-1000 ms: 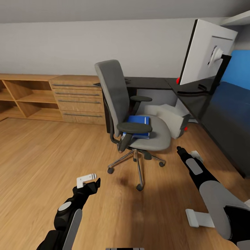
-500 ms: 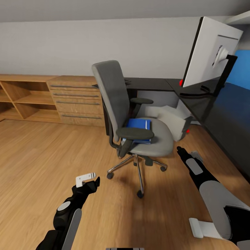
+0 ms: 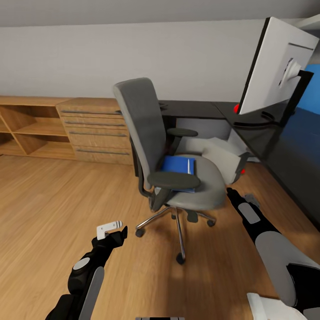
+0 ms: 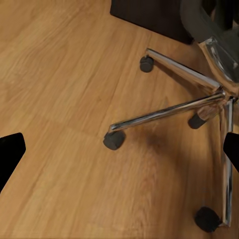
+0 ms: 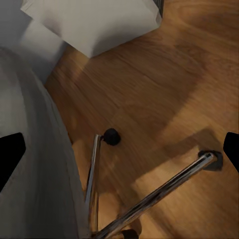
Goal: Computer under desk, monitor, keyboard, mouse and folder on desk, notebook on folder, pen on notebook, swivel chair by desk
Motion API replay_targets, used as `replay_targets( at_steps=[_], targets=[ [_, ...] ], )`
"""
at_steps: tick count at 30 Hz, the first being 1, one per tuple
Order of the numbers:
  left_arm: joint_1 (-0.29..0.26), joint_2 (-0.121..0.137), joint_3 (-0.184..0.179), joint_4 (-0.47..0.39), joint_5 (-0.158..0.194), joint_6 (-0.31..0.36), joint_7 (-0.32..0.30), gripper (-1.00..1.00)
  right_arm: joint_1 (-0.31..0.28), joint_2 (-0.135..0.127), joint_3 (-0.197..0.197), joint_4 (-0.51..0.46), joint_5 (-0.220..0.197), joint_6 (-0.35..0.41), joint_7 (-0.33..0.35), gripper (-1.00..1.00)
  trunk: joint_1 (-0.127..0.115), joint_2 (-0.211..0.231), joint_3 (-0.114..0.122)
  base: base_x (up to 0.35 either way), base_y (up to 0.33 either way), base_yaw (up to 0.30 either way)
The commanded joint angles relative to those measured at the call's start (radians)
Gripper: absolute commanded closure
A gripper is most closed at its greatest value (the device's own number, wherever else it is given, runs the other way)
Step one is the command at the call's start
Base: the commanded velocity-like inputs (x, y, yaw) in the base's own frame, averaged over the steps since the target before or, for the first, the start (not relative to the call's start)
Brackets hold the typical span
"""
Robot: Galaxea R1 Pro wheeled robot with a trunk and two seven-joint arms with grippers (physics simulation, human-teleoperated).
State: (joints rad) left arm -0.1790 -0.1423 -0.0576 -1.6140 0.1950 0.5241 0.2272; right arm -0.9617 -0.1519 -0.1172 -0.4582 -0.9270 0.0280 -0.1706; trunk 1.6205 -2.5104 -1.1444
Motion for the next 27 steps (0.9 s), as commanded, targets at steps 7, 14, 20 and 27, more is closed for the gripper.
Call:
replay_targets(
  at_steps=[7, 14, 20, 27],
  targets=[
    [0.0, 0.001, 0.007, -0.001, 0.011, 0.005, 0.009, -1.0, 0.001, 0.001, -0.001, -0.002, -0.008, 0.003, -0.004, -1.0, 0.0, 0.0, -0.001, 0.216, 0.0, 0.0],
    [0.0, 0.0, 0.042, -0.002, 0.012, 0.007, 0.009, -1.0, 0.001, 0.004, 0.0, -0.001, -0.009, 0.003, -0.004, -1.0, 0.0, 0.0, -0.001, 0.02, 0.0, 0.087],
    [-0.001, 0.0, 0.044, -0.003, 0.012, 0.007, 0.009, -1.0, 0.001, 0.003, -0.001, 0.0, -0.009, 0.003, -0.004, -1.0, 0.0, 0.0, -0.001, 0.0, 0.0, 0.265],
    [0.0, 0.0, 0.042, -0.003, 0.012, 0.006, 0.009, -1.0, 0.001, 0.003, -0.001, 0.0, -0.009, 0.003, -0.004, -1.0, 0.0, 0.0, -0.001, 0.0, 0.0, 0.272]
  ],
)
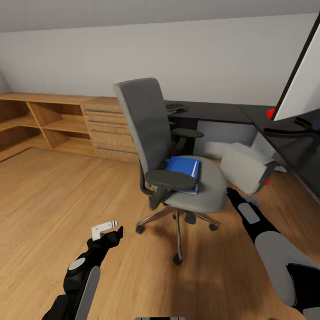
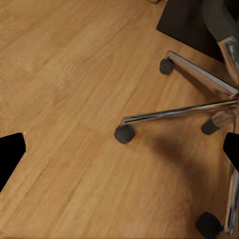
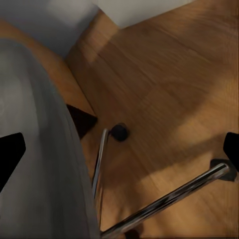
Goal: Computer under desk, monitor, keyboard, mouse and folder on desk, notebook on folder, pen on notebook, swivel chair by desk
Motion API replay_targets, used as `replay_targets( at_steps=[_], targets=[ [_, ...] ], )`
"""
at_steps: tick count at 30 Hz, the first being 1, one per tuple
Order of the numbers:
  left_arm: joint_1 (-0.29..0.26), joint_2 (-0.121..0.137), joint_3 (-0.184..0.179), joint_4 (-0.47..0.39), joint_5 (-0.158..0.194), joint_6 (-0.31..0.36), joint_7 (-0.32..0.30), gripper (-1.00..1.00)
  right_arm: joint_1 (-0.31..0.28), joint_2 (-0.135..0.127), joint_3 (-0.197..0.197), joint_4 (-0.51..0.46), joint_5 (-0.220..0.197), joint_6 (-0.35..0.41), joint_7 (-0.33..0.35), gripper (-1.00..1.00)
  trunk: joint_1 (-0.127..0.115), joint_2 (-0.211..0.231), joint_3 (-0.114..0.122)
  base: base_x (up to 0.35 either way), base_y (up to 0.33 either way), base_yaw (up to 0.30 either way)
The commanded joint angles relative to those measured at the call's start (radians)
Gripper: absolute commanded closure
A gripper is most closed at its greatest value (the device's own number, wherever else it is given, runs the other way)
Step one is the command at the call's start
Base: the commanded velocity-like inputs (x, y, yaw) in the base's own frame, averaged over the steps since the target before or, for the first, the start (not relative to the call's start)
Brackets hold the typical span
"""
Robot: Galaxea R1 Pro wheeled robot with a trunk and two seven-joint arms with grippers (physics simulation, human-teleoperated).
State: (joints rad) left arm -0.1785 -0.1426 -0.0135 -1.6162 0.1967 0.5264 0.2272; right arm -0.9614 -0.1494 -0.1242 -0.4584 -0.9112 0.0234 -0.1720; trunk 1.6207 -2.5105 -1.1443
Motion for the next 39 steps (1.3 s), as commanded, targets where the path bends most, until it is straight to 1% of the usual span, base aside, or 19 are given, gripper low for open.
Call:
replay_targets(
  at_steps=[1, 8, 12, 31, 39],
  targets=[
    [-0.001, 0.0, -0.002, -0.001, 0.01, 0.004, 0.009, -1.0, 0.001, 0.001, 0.006, 0.0, -0.025, 0.007, -0.003, -1.0, 0.0, 0.0, -0.001, 0.0, 0.0, 0.272],
    [-0.001, 0.0, -0.003, -0.001, 0.01, 0.003, 0.009, -1.0, 0.001, 0.001, 0.006, 0.0, -0.025, 0.007, -0.003, -1.0, 0.0, 0.0, -0.001, 0.008, 0.0, 0.272],
    [-0.001, -0.001, -0.006, -0.001, 0.01, 0.001, 0.009, -1.0, 0.001, 0.001, 0.006, -0.001, -0.025, 0.007, -0.003, -1.0, 0.0, 0.0, -0.001, 0.198, 0.0, 0.197],
    [-0.001, -0.002, -0.006, 0.001, 0.01, 0.004, 0.009, -1.0, 0.001, 0.0, 0.006, -0.002, -0.023, 0.007, -0.003, -1.0, 0.0, 0.0, -0.001, 0.032, 0.0, 0.008],
    [-0.001, 0.0, -0.004, 0.002, 0.009, 0.005, 0.009, -1.0, 0.001, -0.007, 0.005, -0.003, -0.022, 0.007, -0.003, -1.0, 0.0, 0.0, -0.001, 0.072, 0.0, 0.0]
  ],
)
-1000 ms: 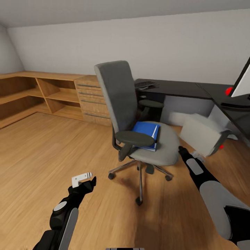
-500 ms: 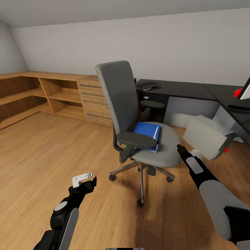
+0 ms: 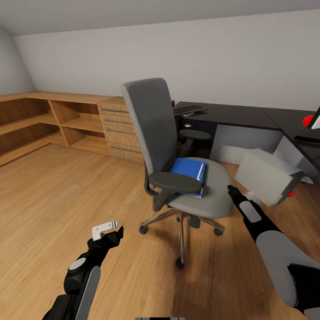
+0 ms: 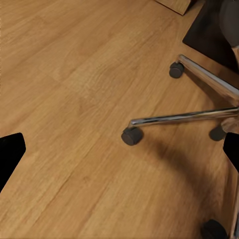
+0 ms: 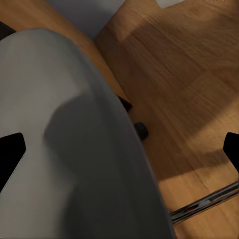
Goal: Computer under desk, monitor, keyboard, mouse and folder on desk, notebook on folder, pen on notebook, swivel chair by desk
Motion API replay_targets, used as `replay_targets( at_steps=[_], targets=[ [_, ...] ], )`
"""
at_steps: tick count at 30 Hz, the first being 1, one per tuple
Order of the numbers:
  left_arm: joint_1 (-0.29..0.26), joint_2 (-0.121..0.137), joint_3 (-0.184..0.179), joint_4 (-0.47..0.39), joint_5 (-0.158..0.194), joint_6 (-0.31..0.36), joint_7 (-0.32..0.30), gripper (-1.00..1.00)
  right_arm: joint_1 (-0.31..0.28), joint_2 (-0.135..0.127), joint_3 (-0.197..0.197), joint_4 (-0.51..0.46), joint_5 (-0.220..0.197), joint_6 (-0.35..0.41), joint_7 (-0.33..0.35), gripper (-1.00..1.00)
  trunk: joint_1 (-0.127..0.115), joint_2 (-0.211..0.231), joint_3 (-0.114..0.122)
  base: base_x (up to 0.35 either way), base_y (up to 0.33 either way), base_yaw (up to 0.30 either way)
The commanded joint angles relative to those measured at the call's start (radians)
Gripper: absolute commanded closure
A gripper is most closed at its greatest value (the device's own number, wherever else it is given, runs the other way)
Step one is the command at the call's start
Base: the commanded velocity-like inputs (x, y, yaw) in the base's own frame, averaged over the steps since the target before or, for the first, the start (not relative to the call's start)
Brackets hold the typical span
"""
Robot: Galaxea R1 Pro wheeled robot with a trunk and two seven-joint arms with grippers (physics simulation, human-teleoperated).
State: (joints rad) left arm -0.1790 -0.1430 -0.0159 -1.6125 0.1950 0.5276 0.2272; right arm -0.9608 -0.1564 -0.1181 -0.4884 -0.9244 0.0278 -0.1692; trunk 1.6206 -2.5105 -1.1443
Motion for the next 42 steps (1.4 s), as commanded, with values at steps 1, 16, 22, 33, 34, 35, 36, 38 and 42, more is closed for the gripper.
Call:
replay_targets(
  at_steps=[1, 16, 22, 33, 34, 35, 36, 38, 42],
  targets=[
    [-0.001, 0.0, 0.001, -0.001, 0.011, 0.004, 0.009, -1.0, 0.0, -0.002, -0.001, 0.027, -0.008, 0.003, -0.006, -1.0, 0.0, 0.0, -0.001, 0.104, 0.0, 0.0],
    [-0.001, 0.0, 0.008, -0.001, 0.011, 0.002, 0.009, -1.0, 0.0, -0.035, -0.005, 0.025, -0.011, 0.006, -0.006, -1.0, 0.0, 0.0, -0.001, 0.158, 0.0, 0.0],
    [-0.001, 0.001, 0.01, -0.001, 0.011, 0.004, 0.009, -1.0, 0.0, -0.039, -0.028, 0.025, -0.01, 0.006, -0.006, -1.0, 0.0, 0.0, -0.001, 0.162, 0.0, 0.0],
    [-0.001, 0.001, 0.02, -0.001, 0.011, 0.005, 0.009, -1.0, 0.0, -0.041, -0.032, 0.025, -0.011, 0.007, -0.006, -1.0, 0.0, 0.0, -0.001, 0.092, 0.0, 0.0],
    [-0.001, 0.0, 0.021, -0.001, 0.011, 0.005, 0.009, -1.0, 0.0, -0.041, -0.032, 0.025, -0.011, 0.007, -0.006, -1.0, 0.0, 0.0, -0.001, 0.004, 0.0, 0.006],
    [-0.001, 0.0, 0.021, -0.001, 0.011, 0.005, 0.009, -1.0, 0.0, -0.041, -0.032, 0.025, -0.011, 0.007, -0.006, -1.0, 0.0, 0.0, -0.001, 0.002, 0.0, 0.036],
    [-0.001, 0.0, 0.022, -0.001, 0.011, 0.005, 0.009, -1.0, 0.0, -0.041, -0.033, 0.025, -0.011, 0.007, -0.006, -1.0, 0.0, 0.0, -0.001, 0.001, 0.0, 0.105],
    [-0.001, 0.0, 0.022, -0.001, 0.011, 0.005, 0.009, -1.0, 0.0, -0.04, -0.035, 0.026, -0.011, 0.007, -0.006, -1.0, 0.0, 0.0, -0.001, 0.0, 0.0, 0.157],
    [-0.001, 0.0, 0.022, -0.001, 0.011, 0.005, 0.009, -1.0, 0.0, -0.04, -0.037, 0.026, -0.011, 0.008, -0.006, -1.0, 0.0, 0.0, -0.001, 0.0, 0.0, 0.189]
  ],
)
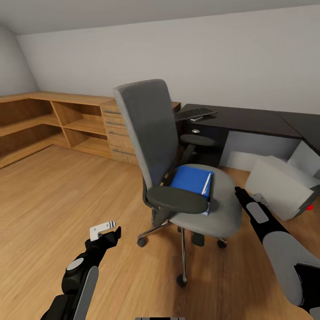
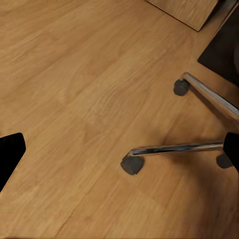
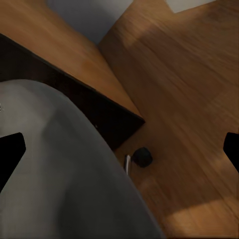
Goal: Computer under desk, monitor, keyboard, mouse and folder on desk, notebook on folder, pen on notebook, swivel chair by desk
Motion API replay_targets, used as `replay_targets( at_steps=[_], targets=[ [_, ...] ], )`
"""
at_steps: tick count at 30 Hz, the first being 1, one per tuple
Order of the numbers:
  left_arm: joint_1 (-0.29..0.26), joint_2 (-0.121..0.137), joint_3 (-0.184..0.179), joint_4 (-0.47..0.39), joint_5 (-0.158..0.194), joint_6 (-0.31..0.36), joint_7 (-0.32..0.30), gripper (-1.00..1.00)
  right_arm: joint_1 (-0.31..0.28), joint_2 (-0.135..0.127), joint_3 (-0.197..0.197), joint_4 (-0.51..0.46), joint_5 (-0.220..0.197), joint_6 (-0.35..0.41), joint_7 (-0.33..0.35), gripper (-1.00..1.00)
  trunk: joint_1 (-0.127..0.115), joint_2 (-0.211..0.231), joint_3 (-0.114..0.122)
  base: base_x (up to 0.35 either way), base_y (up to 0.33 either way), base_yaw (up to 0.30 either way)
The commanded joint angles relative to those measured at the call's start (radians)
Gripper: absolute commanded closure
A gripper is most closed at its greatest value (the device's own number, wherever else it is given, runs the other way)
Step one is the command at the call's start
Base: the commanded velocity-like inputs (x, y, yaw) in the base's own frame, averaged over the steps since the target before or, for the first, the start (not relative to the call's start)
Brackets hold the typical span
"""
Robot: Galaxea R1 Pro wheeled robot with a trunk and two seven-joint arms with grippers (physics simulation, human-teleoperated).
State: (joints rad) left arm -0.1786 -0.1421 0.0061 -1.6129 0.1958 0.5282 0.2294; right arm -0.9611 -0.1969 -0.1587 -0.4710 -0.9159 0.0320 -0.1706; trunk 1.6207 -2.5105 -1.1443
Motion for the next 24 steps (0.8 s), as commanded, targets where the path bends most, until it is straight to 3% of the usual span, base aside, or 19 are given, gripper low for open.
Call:
replay_targets(
  at_steps=[1, 24],
  targets=[
    [-0.001, -0.001, 0.0, -0.001, 0.011, 0.004, 0.007, -1.0, 0.001, 0.001, 0.004, 0.008, -0.02, 0.003, -0.004, -1.0, 0.0, 0.0, -0.001, 0.0, 0.0, 0.199],
    [-0.001, -0.001, -0.004, -0.001, 0.011, 0.004, 0.007, -1.0, 0.001, 0.001, 0.004, 0.009, -0.02, 0.003, -0.004, -1.0, 0.0, 0.0, -0.001, 0.0, 0.0, 0.202]
  ],
)
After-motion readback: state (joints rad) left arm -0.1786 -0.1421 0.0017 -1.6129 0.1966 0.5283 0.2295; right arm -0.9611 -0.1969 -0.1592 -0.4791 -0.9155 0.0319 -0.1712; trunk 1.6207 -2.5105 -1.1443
